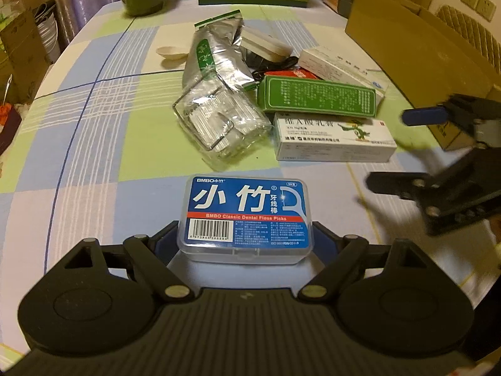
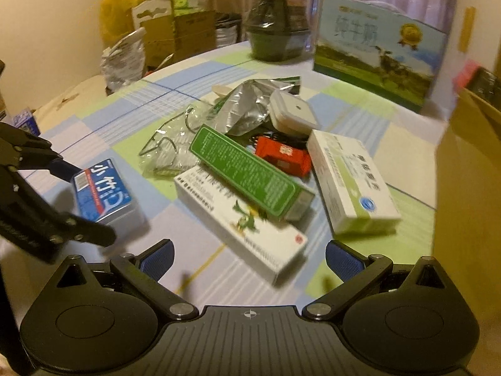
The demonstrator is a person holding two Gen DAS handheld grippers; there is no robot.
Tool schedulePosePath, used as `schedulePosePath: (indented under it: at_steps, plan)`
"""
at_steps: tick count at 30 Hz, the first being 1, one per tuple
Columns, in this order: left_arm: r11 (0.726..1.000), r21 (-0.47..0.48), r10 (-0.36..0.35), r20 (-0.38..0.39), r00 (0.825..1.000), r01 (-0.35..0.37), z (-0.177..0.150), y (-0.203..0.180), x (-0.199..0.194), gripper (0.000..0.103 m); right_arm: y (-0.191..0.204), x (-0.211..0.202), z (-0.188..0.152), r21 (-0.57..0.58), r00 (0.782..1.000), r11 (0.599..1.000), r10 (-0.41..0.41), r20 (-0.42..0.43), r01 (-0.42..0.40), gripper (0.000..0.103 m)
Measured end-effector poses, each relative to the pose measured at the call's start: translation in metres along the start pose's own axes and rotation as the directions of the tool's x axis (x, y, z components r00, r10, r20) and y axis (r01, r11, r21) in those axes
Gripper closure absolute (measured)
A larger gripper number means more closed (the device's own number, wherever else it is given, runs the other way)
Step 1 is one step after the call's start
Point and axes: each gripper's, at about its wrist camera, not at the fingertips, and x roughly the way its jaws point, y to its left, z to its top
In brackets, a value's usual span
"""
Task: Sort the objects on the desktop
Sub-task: 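Grasp the white-and-green ointment box with the right gripper while the left holds the floss box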
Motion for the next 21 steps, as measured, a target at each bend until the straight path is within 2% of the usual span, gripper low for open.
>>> schedulePosePath:
  at_steps: [3, 5, 6, 8, 11, 15, 18, 21]
  plan:
    - [1.000, 0.002, -0.005, -0.001, 1.000, 0.005, 0.000, 0.000, 0.001, 0.019, -0.006, 0.017, 0.006, -0.023, 0.999, 0.999, 0.024, -0.033, -0.025, 0.012]
    - [1.000, 0.009, -0.006, -0.002, 1.000, 0.007, 0.000, -0.001, 0.001, 0.019, -0.009, 0.026, 0.009, -0.022, 0.998, 0.999, 0.036, -0.060, -0.038, 0.024]
    - [1.000, 0.009, -0.006, -0.003, 1.000, 0.006, 0.000, -0.001, 0.002, 0.019, -0.009, 0.028, 0.009, -0.024, 0.997, 0.999, 0.035, -0.070, -0.037, 0.027]
    - [1.000, 0.006, -0.005, -0.002, 1.000, 0.005, 0.000, -0.001, 0.004, 0.019, -0.010, 0.027, 0.008, -0.008, 0.996, 0.999, 0.041, -0.080, -0.042, 0.044]
    - [1.000, 0.010, 0.002, 0.002, 1.000, -0.002, 0.000, -0.004, 0.005, 0.018, -0.004, 0.016, 0.002, 0.024, 0.994, 0.999, 0.044, -0.099, -0.042, 0.056]
    - [1.000, 0.024, 0.010, 0.008, 1.000, -0.010, 0.000, -0.009, 0.006, 0.017, 0.006, -0.013, -0.020, 0.147, 0.990, 0.989, -0.009, -0.140, 0.030, 0.063]
    - [1.000, 0.029, -0.004, 0.010, 1.000, 0.004, -0.002, -0.014, 0.005, 0.017, 0.014, -0.037, -0.040, 0.276, 0.983, 0.955, -0.065, -0.170, 0.111, 0.063]
    - [0.999, 0.048, -0.018, 0.005, 1.000, 0.018, -0.006, -0.023, 0.002, 0.019, 0.028, -0.057, -0.054, 0.317, 0.985, 0.942, -0.062, -0.160, 0.110, 0.063]
